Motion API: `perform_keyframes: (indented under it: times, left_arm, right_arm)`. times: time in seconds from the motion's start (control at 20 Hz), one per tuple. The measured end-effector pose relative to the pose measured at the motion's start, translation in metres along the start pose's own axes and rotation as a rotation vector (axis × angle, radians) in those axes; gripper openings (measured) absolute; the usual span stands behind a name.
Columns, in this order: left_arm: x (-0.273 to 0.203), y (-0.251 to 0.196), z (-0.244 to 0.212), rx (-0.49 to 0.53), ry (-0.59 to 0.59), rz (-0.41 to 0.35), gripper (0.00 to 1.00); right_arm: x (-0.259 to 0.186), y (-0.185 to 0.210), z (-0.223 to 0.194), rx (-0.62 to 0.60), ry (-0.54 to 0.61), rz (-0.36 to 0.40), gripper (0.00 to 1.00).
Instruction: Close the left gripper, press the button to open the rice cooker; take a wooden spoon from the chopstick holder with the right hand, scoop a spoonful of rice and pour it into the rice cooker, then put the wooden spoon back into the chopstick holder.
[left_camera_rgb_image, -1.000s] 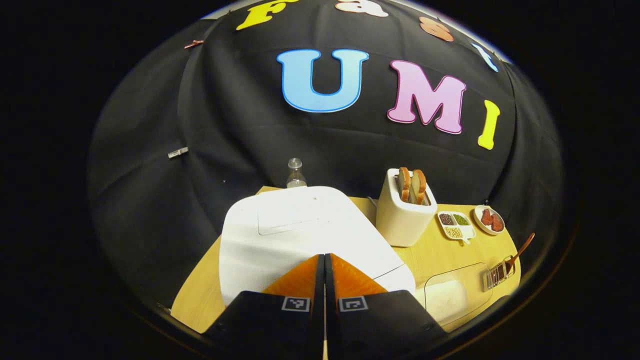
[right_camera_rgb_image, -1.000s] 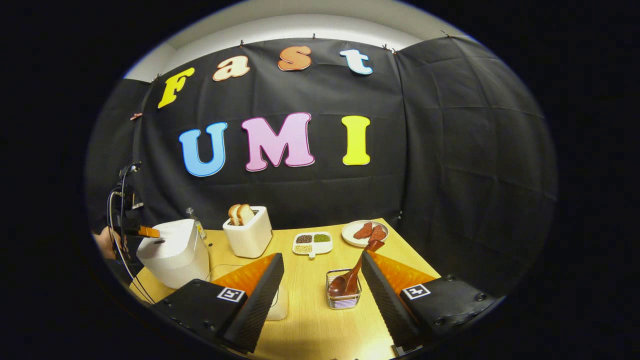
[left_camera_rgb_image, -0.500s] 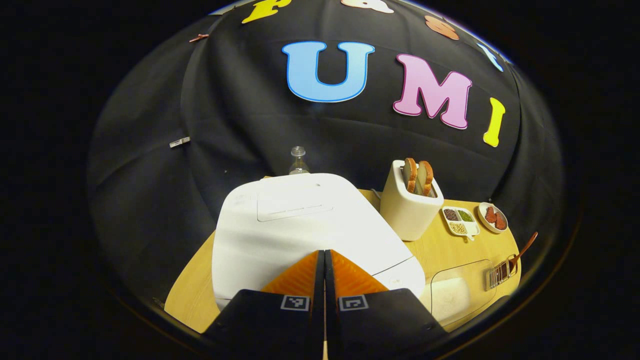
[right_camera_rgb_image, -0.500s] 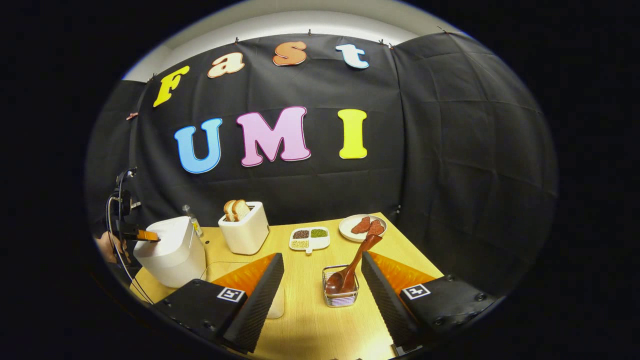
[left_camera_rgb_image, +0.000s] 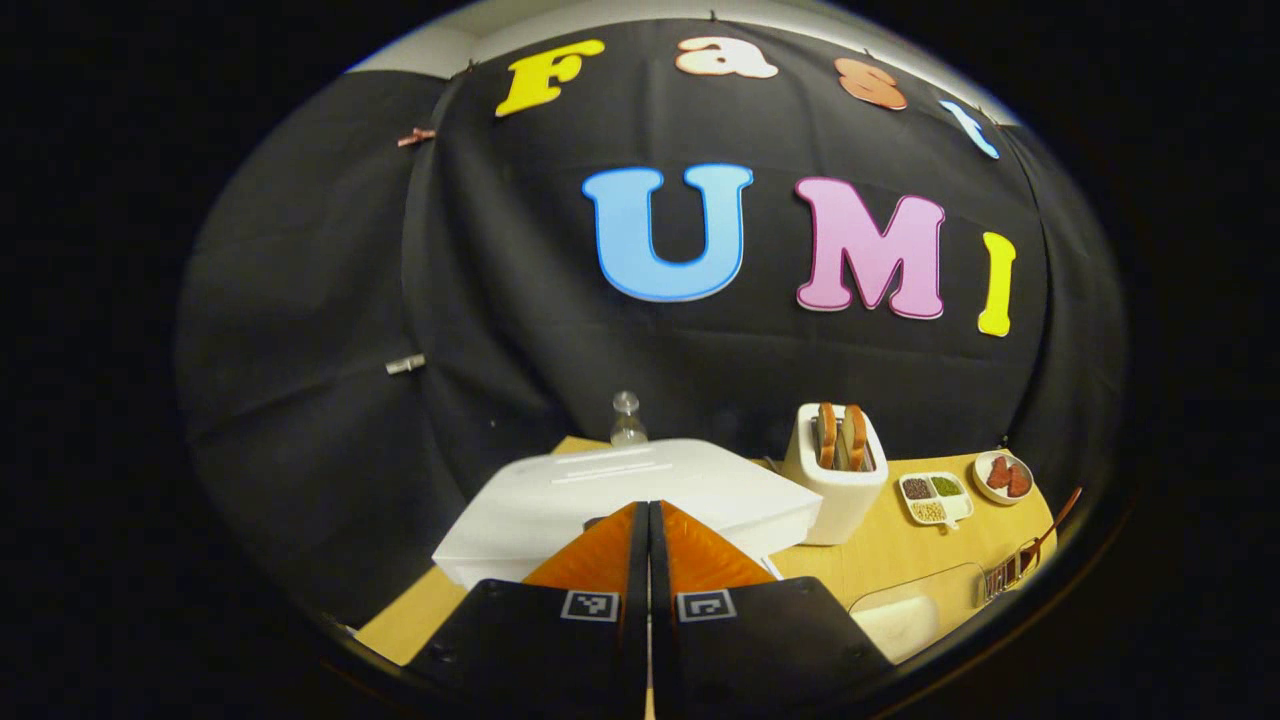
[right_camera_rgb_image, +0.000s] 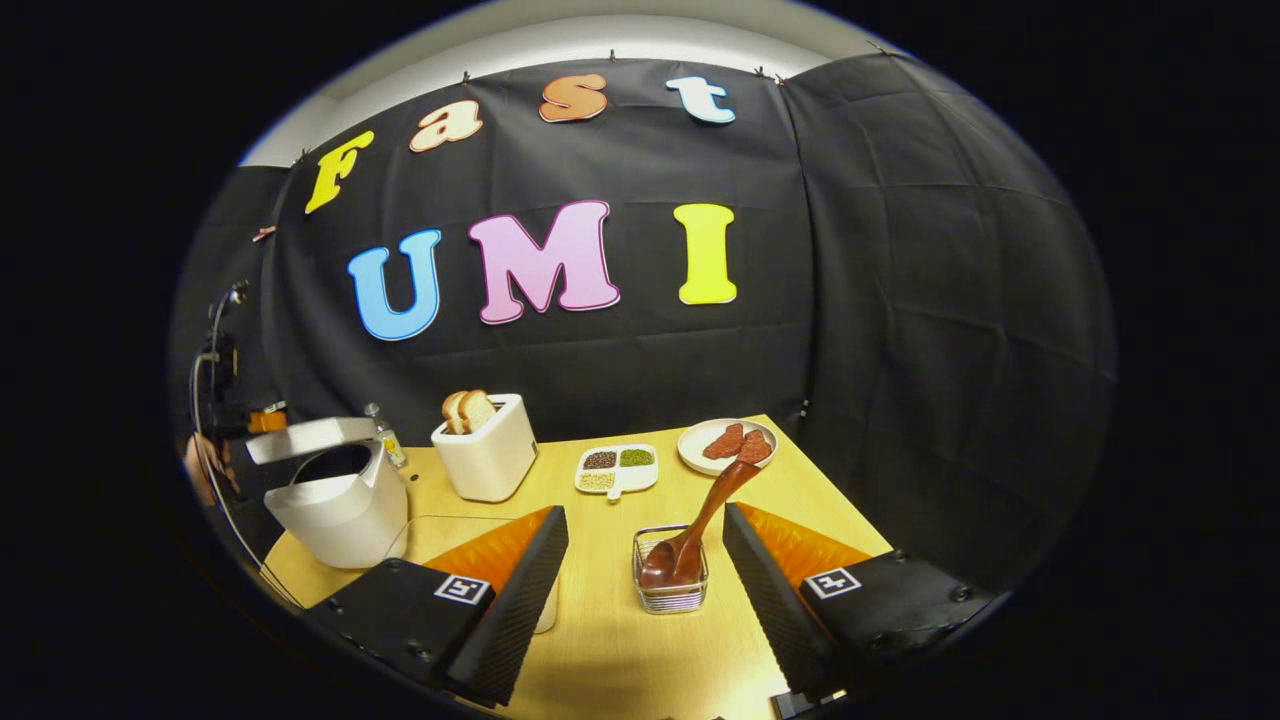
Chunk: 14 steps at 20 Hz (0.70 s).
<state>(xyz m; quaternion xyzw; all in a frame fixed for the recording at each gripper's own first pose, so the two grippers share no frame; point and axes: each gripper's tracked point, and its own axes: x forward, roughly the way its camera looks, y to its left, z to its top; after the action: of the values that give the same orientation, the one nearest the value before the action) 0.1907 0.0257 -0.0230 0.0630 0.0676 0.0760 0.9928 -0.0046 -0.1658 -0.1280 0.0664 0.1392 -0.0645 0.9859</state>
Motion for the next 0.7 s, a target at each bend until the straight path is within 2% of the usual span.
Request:
perform_keyframes:
  times: [0.15,0.3,0.45,0.6,0.7]
  left_arm:
    - [-0.034,-0.018,0.015,-0.077,-0.048,-0.027,0.07]
    - [-0.061,-0.023,0.009,-0.180,-0.058,-0.024,0.07]
    - [-0.084,-0.012,-0.006,-0.290,-0.036,0.001,0.09]
    - [-0.095,0.010,-0.027,-0.329,-0.013,0.047,0.10]
    - [-0.103,0.013,-0.036,-0.353,-0.001,0.048,0.15]
  right_arm:
    - [0.016,0.001,-0.010,-0.014,0.012,0.026,0.98]
    - [0.030,0.002,-0.009,-0.011,0.012,0.049,0.98]
    - [0.044,0.000,-0.010,0.016,0.037,0.059,0.98]
    - [0.057,-0.006,-0.014,0.087,0.072,0.058,0.98]
    - [0.066,-0.015,-0.017,0.116,0.088,0.031,0.98]
